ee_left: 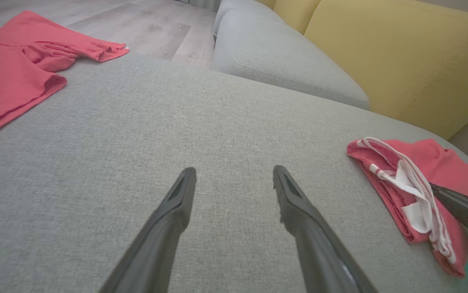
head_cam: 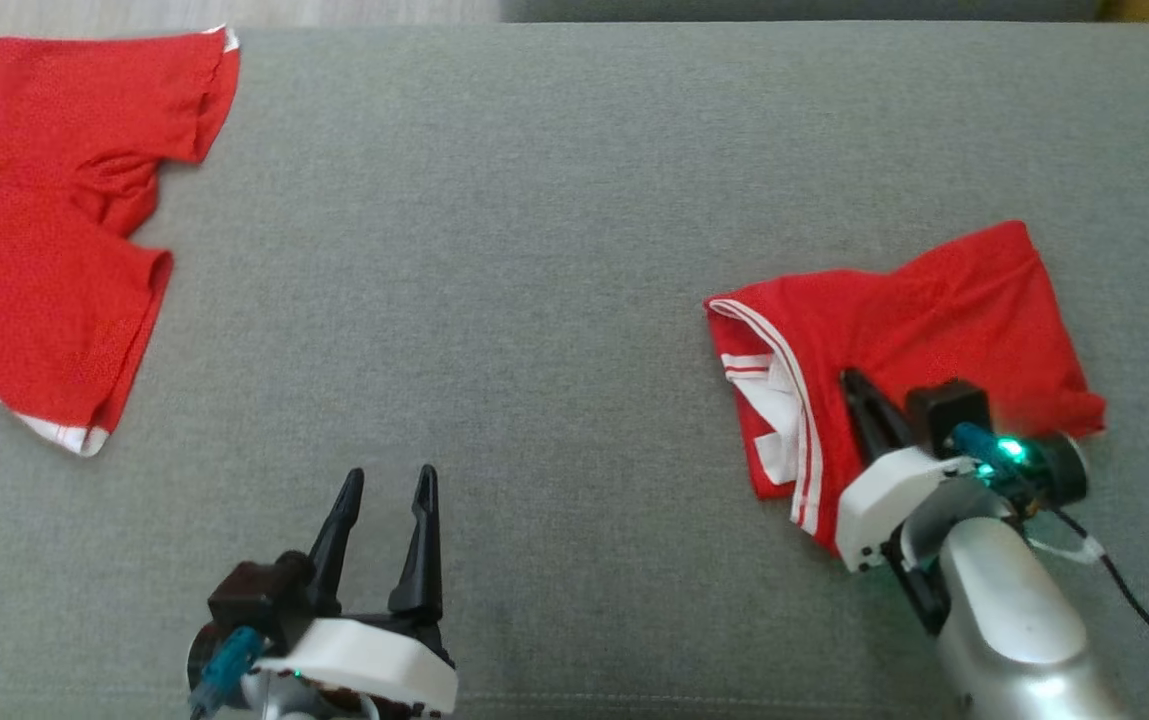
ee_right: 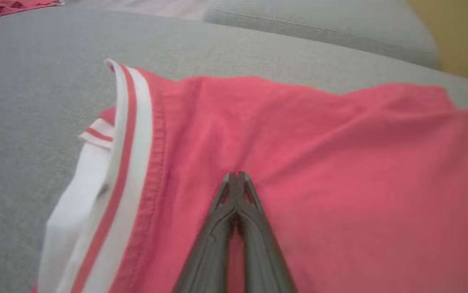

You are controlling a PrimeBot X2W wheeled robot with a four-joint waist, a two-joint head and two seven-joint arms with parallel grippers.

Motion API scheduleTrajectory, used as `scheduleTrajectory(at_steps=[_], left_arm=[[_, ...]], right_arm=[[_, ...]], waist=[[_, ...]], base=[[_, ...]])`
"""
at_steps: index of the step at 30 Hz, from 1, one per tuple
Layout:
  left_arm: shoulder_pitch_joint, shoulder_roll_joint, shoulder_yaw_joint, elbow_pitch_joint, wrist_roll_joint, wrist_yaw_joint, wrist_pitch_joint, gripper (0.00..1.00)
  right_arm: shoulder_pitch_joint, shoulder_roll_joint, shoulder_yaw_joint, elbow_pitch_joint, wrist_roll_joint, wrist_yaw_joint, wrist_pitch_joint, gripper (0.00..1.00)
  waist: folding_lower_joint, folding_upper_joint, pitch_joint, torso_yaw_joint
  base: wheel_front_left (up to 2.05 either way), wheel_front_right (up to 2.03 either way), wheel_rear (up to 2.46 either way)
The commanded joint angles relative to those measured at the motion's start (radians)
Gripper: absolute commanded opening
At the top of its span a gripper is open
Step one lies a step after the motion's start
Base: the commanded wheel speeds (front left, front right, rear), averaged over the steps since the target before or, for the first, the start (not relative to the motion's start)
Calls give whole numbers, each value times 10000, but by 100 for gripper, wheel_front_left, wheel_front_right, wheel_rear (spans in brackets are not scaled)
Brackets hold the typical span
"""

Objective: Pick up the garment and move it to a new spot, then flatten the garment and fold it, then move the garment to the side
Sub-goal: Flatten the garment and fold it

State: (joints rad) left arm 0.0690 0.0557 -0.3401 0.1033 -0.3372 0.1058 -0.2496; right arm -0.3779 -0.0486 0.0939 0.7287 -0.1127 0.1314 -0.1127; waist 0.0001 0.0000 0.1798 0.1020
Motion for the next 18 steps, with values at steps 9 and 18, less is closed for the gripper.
scheduleTrajectory(at_steps=[9,18], left_arm=[[-378,-55,201,-124,-47,16,-122,100],[-168,-55,279,-11,-73,48,-122,100]], right_arm=[[-678,-17,2279,170,1726,-7,208,0],[-484,-17,2772,-172,2887,-7,-507,0]], waist=[[-1,0,-59,214],[-1,0,-595,111]], base=[[0,0,0],[0,0,0]])
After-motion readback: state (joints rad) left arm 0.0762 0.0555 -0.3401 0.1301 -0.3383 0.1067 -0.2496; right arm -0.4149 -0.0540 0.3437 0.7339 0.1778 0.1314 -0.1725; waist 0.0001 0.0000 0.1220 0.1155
